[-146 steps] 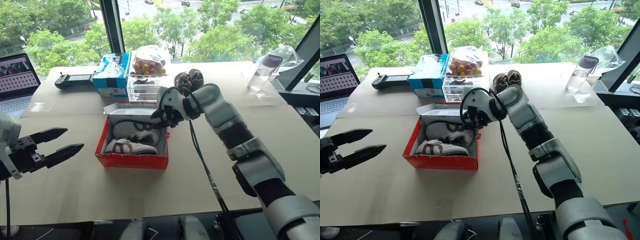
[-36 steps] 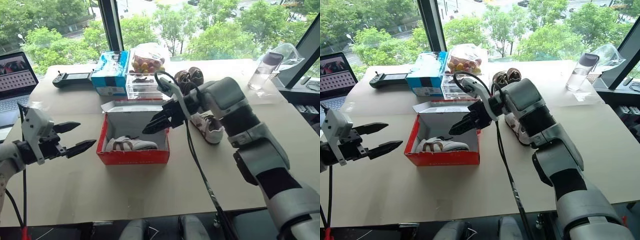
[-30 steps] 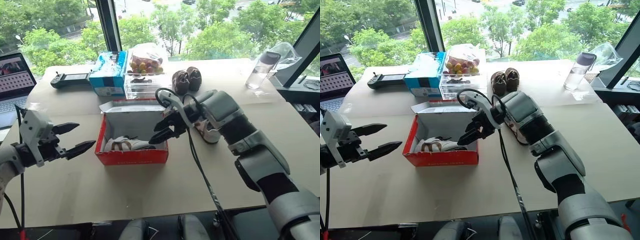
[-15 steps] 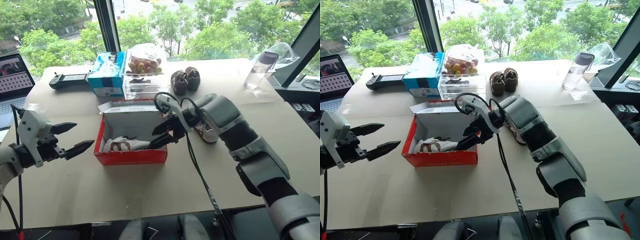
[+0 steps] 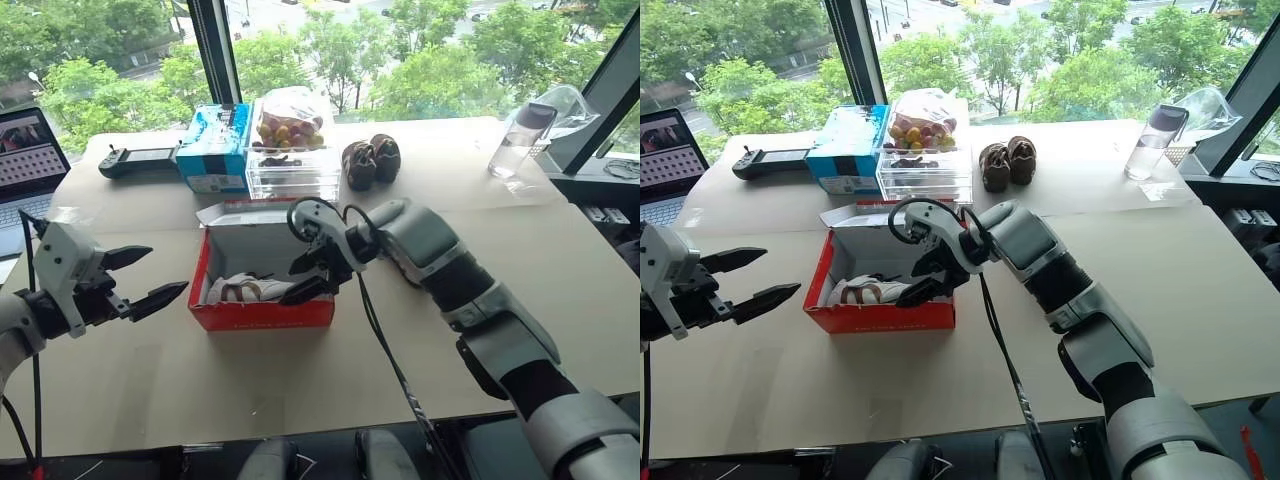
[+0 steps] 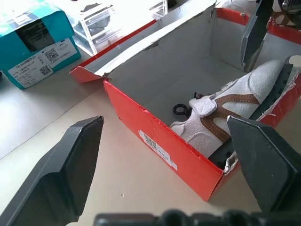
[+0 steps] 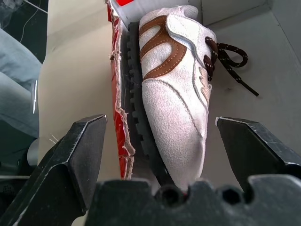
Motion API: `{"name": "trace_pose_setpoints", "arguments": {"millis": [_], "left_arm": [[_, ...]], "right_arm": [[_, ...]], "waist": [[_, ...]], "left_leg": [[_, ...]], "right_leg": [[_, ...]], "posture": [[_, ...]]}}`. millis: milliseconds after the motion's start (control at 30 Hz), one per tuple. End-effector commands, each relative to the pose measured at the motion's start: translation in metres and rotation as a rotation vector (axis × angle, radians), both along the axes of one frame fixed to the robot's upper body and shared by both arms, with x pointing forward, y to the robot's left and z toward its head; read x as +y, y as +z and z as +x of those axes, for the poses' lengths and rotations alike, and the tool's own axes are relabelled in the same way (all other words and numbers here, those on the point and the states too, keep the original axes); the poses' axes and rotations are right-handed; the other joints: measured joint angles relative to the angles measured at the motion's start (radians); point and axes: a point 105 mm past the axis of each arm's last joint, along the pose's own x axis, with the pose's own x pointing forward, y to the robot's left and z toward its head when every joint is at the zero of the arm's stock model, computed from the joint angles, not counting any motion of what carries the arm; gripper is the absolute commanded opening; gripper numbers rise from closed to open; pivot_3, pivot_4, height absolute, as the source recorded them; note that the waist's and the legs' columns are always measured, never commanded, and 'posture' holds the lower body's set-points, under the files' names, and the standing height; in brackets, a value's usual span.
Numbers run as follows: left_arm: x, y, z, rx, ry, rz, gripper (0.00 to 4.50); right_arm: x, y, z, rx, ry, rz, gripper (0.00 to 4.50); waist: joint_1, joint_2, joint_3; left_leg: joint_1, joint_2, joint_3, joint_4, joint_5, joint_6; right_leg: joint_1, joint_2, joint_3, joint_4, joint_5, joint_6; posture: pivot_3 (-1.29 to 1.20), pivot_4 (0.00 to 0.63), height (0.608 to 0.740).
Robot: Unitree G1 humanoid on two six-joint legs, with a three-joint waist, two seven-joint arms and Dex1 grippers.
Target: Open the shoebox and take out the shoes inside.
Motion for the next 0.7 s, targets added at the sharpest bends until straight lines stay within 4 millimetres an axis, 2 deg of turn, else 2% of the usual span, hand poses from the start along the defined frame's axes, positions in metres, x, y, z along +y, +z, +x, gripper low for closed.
{"name": "trace_pose_setpoints", "arguments": {"millis": [33, 200, 433, 700], "left_arm": [[0.003, 0.013, -0.002, -0.05, 0.015, 0.018, 4.5], [0.003, 0.013, -0.003, -0.058, 0.02, 0.017, 4.5], [0.004, 0.013, -0.005, -0.064, 0.027, 0.018, 4.5], [0.005, 0.012, -0.004, -0.066, 0.034, 0.021, 4.5]], "right_arm": [[0.005, 0.018, 0.004, -0.089, 0.022, 0.038, 4.41], [0.007, 0.01, 0.004, -0.107, 0.032, 0.025, 4.41], [0.002, -0.011, 0.014, -0.262, 0.047, -0.045, 4.41], [0.002, -0.018, 0.0, -0.262, 0.154, -0.048, 4.41]], "waist": [[0.0, 0.0, 0.0], [-0.002, 0.0, 0.0], [-0.001, 0.0, 0.0], [-0.002, -0.002, -0.002]], "left_leg": [[0.0, 0.0, 0.0, 0.0, 0.0, 0.0], [0.0, 0.0, 0.0, 0.0, 0.0, 0.0], [0.0, 0.0, 0.0, 0.0, 0.001, -0.001], [0.007, 0.001, 0.001, -0.001, 0.0, 0.0]], "right_leg": [[0.0, 0.0, 0.0, 0.0, 0.0, 0.0], [0.0, 0.0, 0.0, 0.0, 0.0, 0.0], [0.0, 0.0, 0.0, 0.0, 0.0, 0.0], [0.005, 0.001, 0.0, 0.0, 0.0, 0.0]], "posture": [[0.0, 0.15, 0.74], [0.0, 0.15, 0.74], [0.0, 0.15, 0.74], [0.0, 0.15, 0.74]]}}
